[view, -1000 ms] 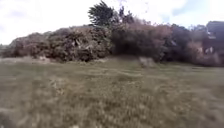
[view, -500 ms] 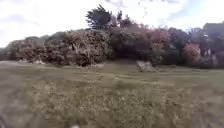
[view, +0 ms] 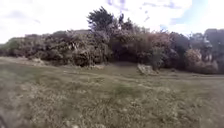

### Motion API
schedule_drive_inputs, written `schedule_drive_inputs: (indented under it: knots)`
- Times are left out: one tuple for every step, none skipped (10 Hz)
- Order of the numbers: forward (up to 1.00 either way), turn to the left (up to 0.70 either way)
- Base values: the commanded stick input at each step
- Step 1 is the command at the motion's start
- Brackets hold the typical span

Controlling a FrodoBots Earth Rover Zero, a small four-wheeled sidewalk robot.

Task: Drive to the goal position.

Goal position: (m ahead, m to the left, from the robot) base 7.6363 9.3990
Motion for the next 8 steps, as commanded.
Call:
schedule_drive_inputs:
  knots:
    - [1.00,0.31]
    - [1.00,0.39]
    - [1.00,0.40]
    - [1.00,0.40]
    - [1.00,0.40]
    - [1.00,0.40]
    - [1.00,0.40]
    - [1.00,0.40]
